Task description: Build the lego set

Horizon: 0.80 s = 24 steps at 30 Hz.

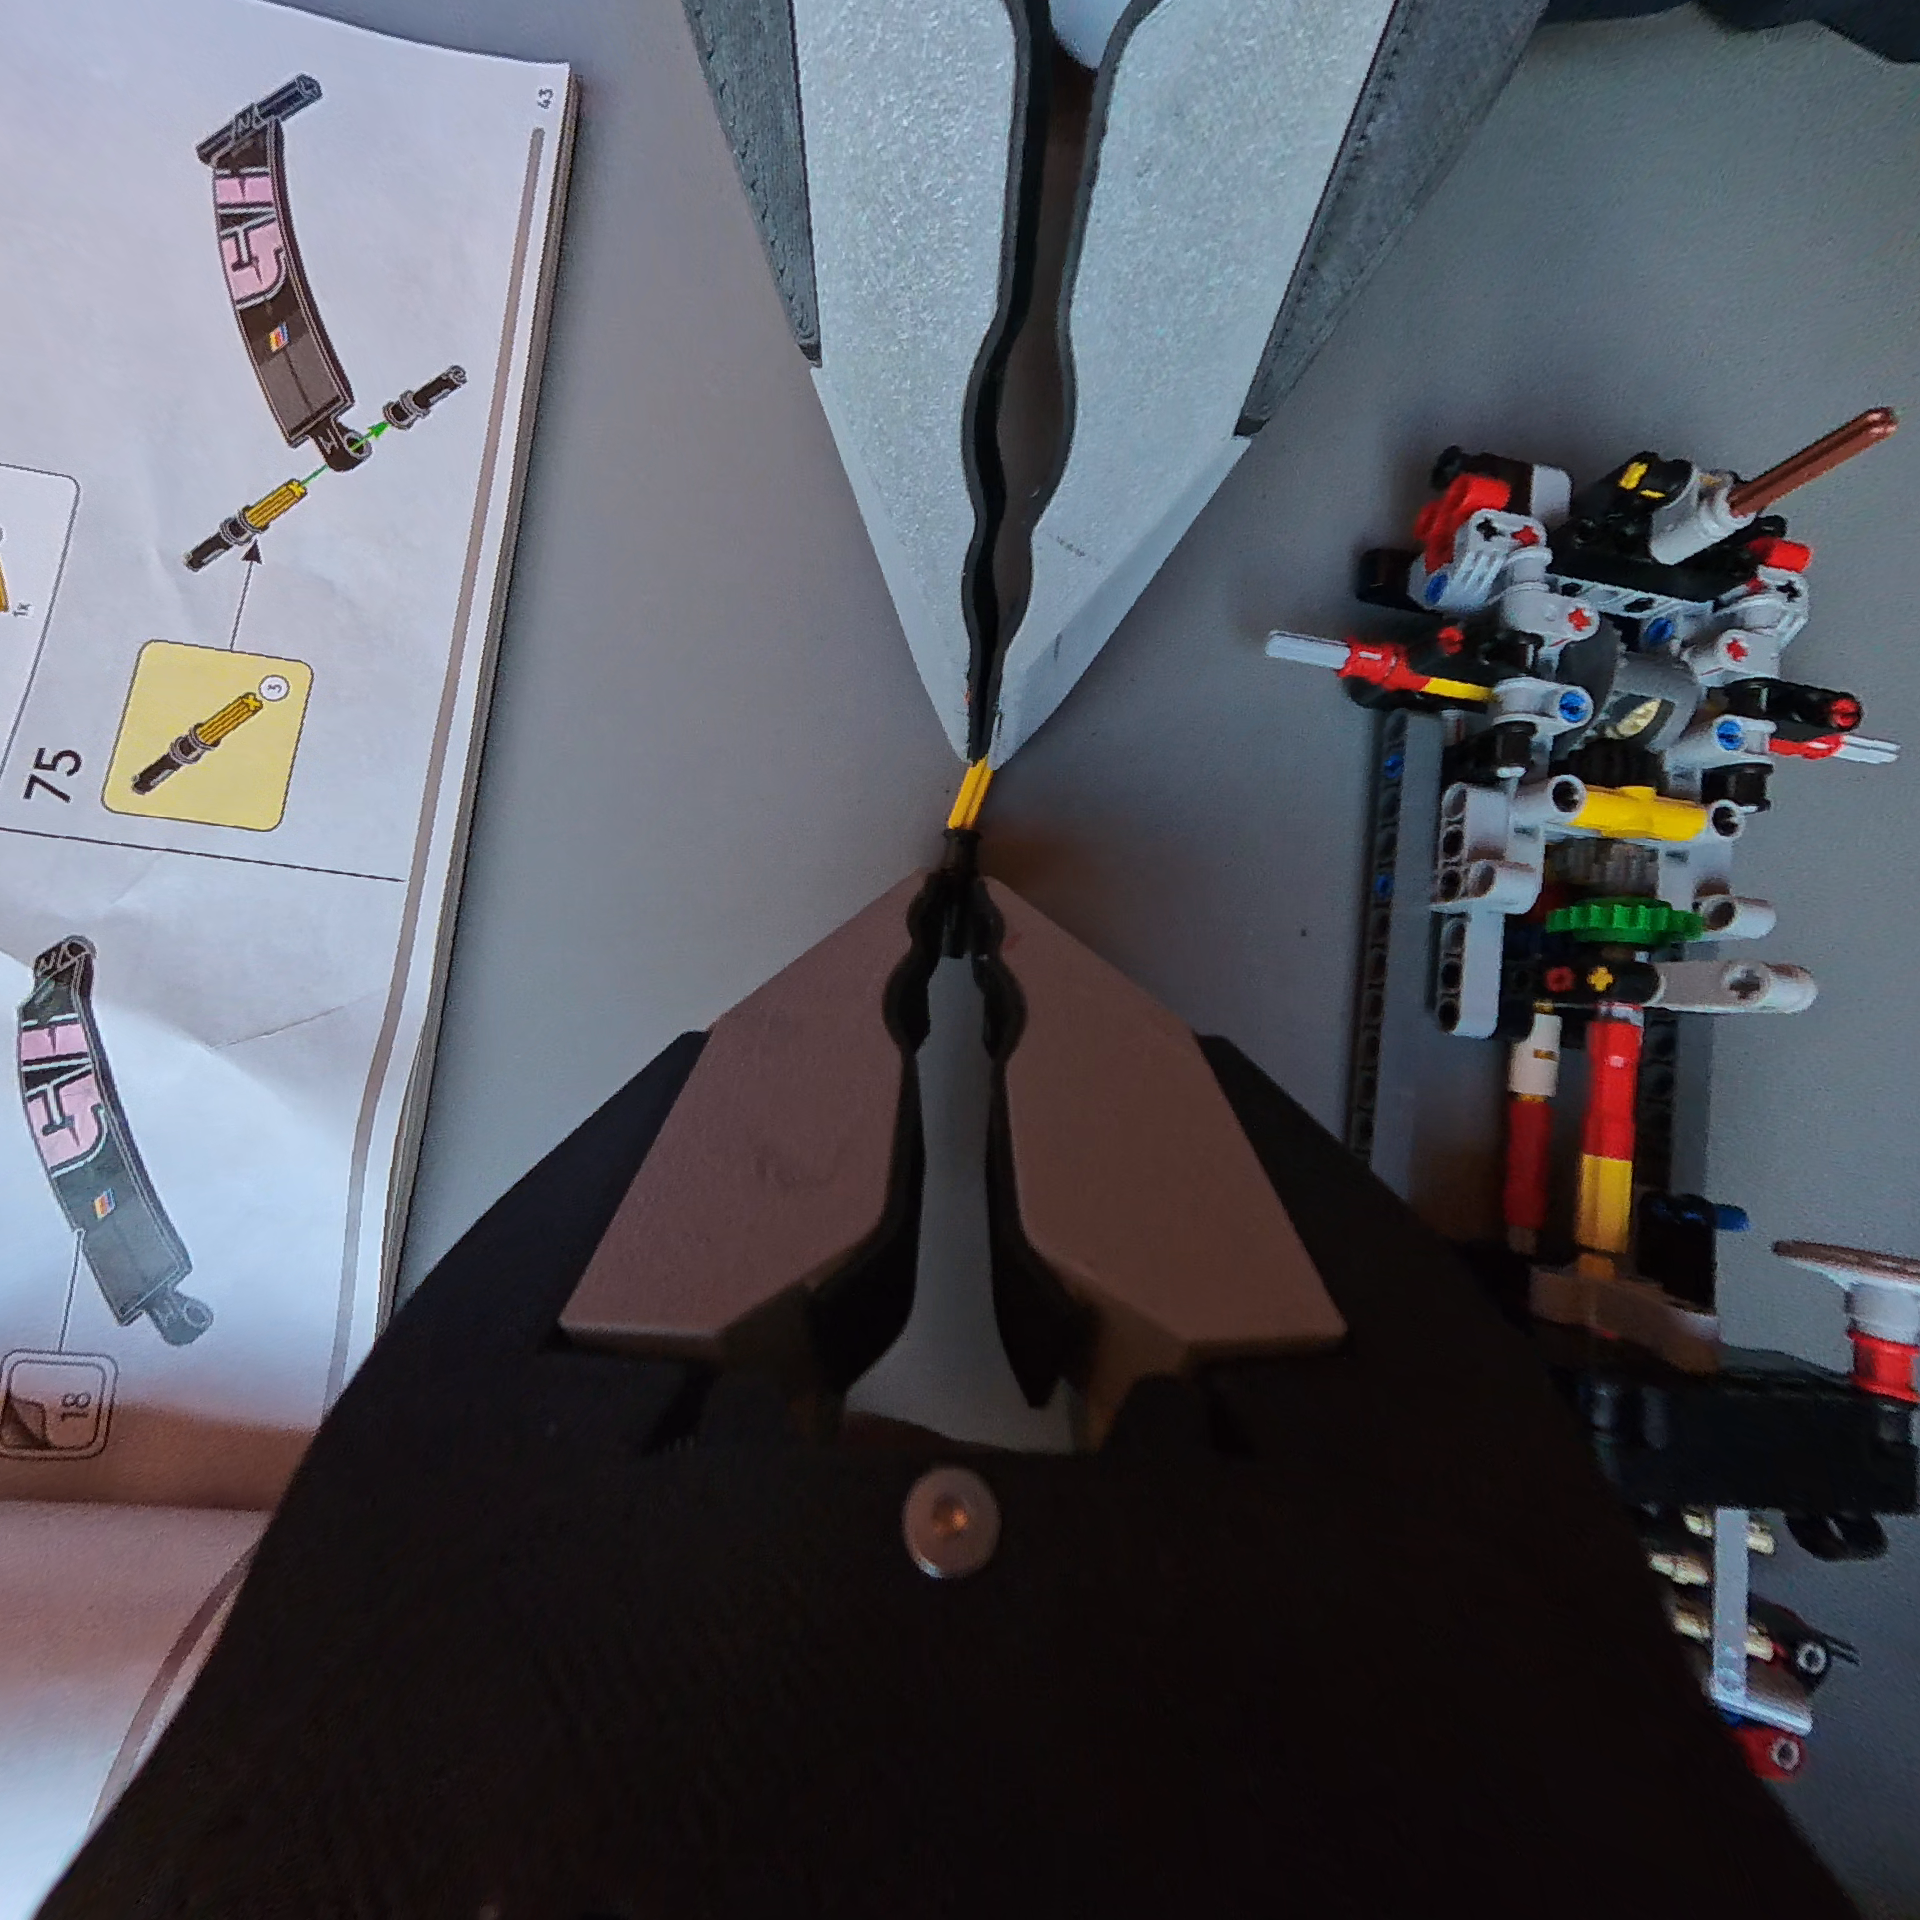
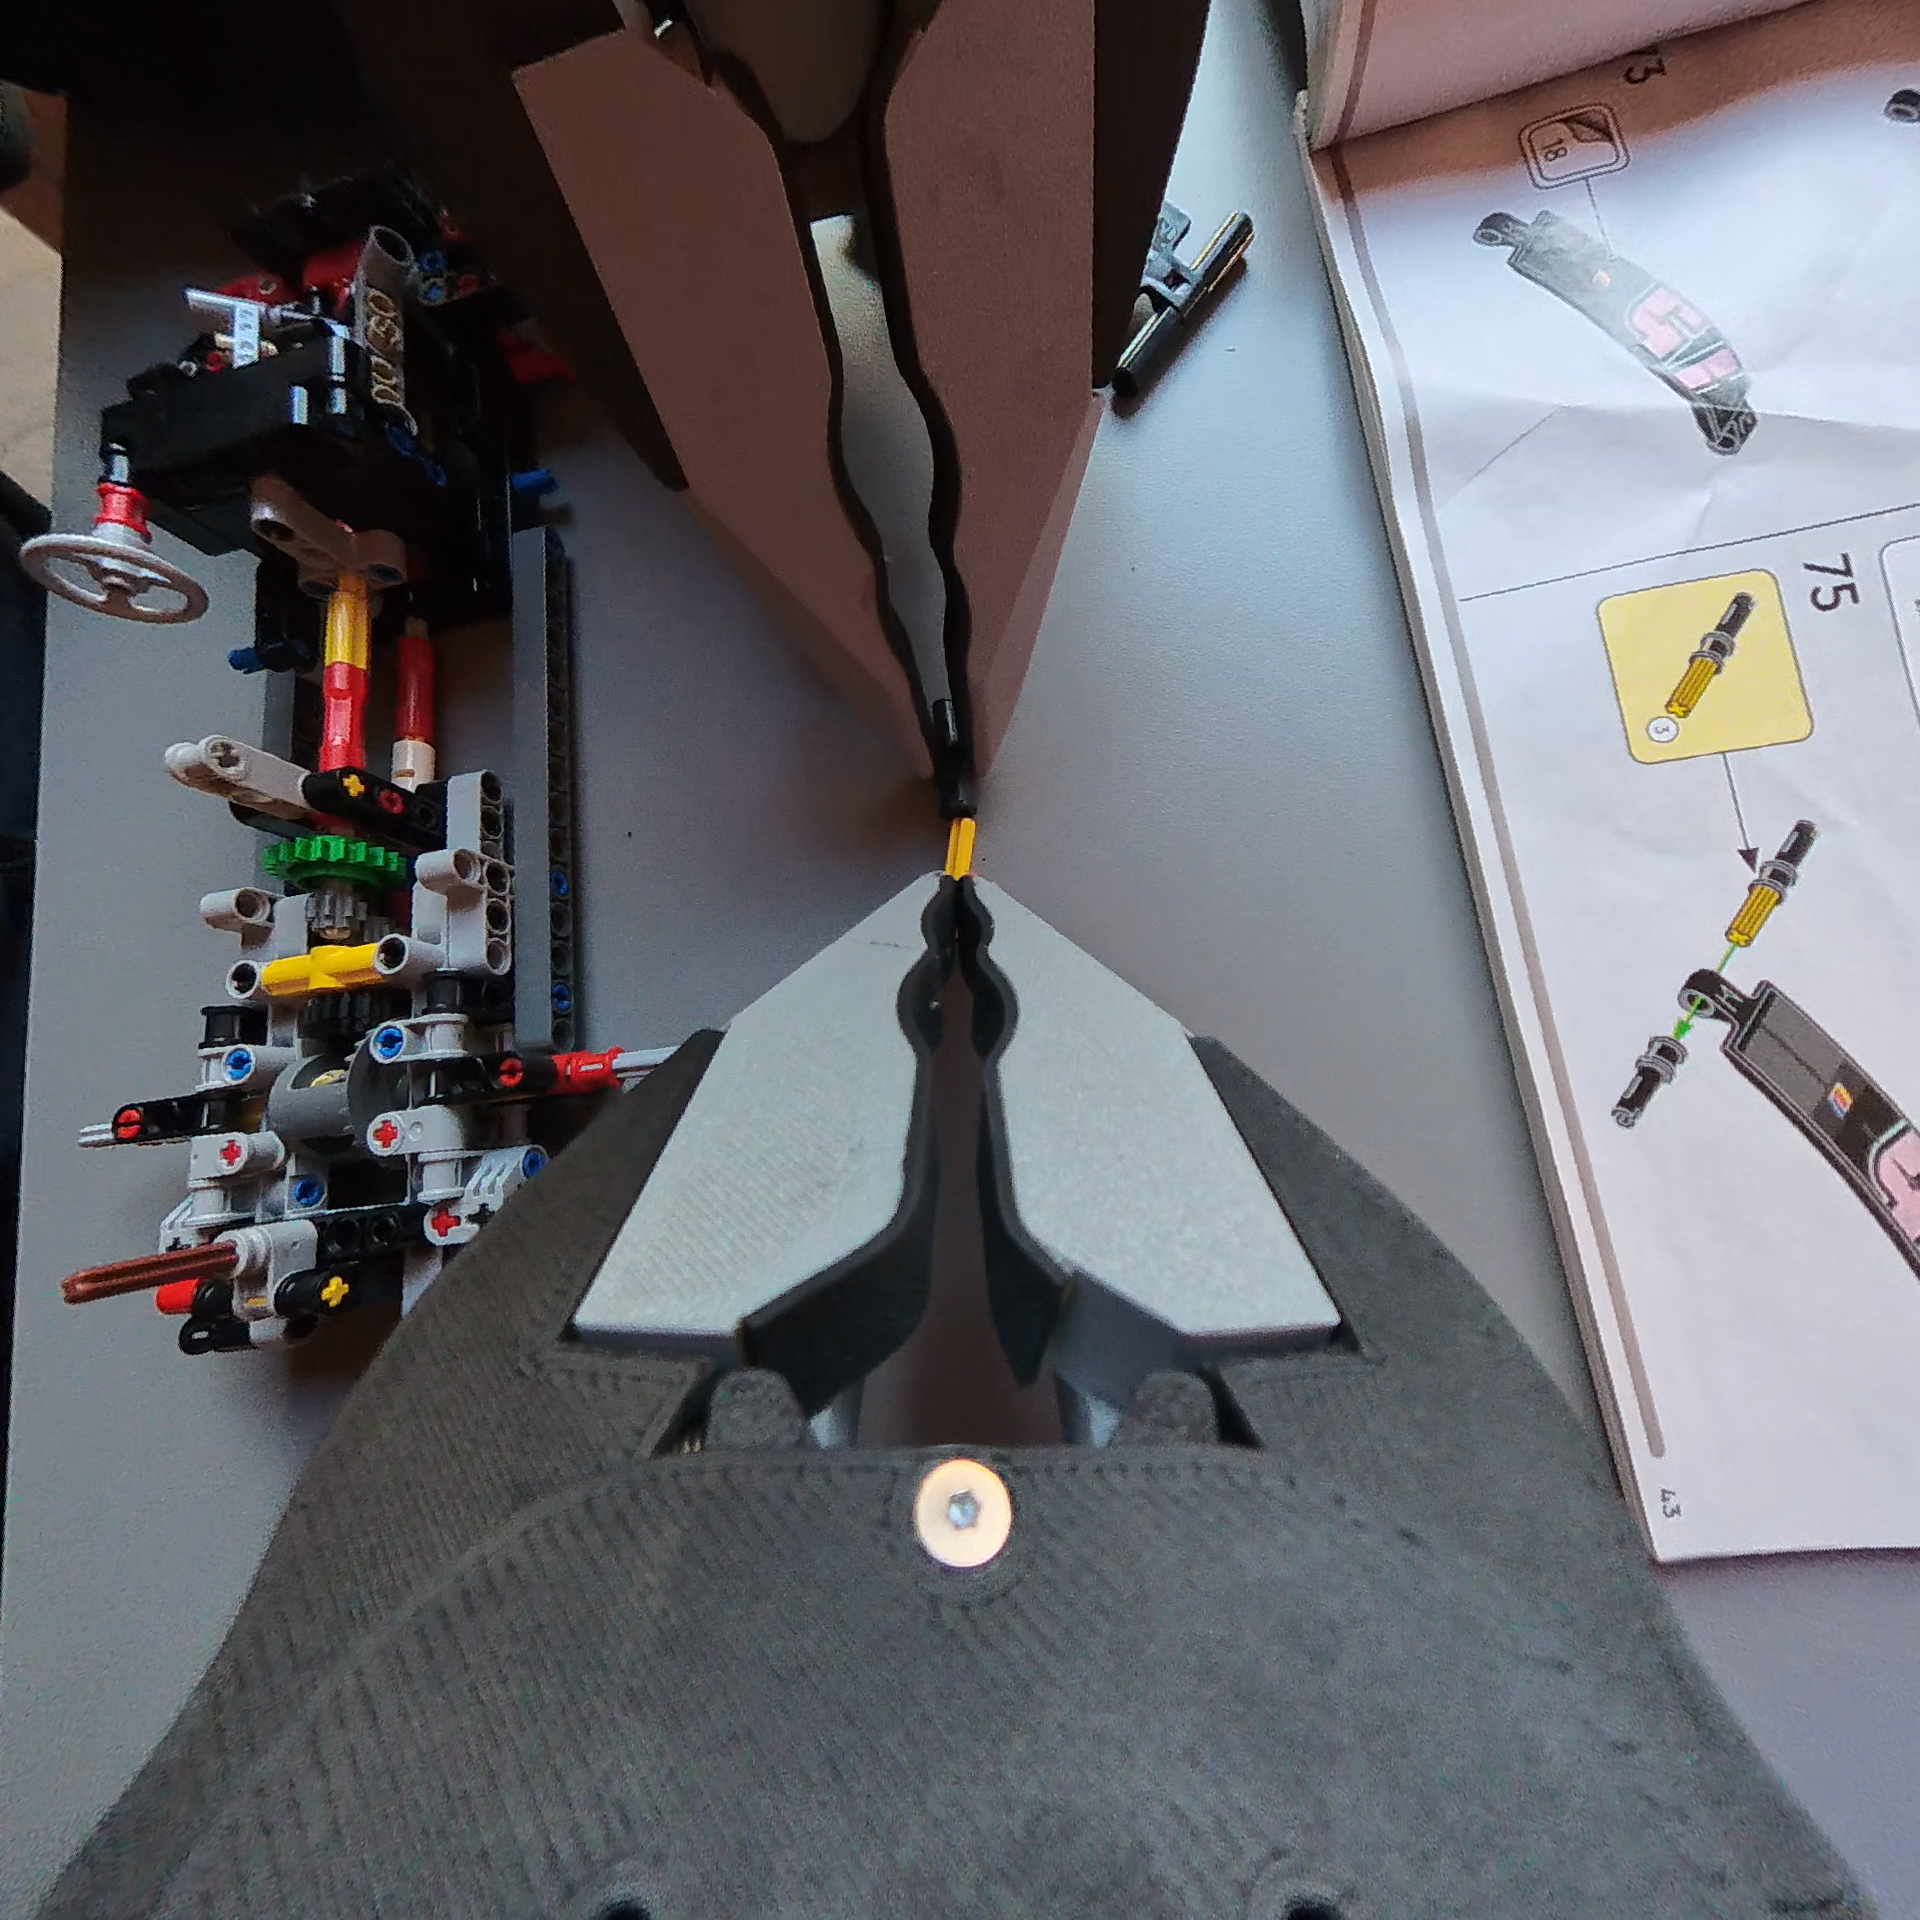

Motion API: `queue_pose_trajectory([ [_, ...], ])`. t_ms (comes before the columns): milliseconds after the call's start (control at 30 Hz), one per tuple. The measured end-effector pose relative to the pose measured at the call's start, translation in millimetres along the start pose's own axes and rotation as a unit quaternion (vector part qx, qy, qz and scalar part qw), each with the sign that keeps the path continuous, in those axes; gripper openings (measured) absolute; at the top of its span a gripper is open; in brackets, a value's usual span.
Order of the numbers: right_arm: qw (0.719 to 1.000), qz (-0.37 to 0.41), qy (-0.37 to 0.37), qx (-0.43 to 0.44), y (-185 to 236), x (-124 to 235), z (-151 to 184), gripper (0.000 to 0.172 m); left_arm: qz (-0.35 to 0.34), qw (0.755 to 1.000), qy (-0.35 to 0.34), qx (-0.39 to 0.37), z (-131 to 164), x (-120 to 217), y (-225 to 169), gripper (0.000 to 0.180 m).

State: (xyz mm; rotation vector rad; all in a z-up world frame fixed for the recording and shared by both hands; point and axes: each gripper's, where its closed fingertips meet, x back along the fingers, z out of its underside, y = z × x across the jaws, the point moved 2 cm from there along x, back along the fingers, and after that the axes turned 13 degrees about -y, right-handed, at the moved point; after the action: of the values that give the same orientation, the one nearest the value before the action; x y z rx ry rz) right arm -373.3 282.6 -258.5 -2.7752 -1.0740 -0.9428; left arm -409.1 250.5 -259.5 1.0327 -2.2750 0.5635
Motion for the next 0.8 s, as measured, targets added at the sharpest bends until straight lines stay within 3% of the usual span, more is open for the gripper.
queue_pose_trajectory([
  [800,0.999,-0.018,-0.029,0.026,-1.4,1.9,0.5,0.000,0.014,0.998,-0.027,0.056,1.5,1.3,1.0,0.002],
])
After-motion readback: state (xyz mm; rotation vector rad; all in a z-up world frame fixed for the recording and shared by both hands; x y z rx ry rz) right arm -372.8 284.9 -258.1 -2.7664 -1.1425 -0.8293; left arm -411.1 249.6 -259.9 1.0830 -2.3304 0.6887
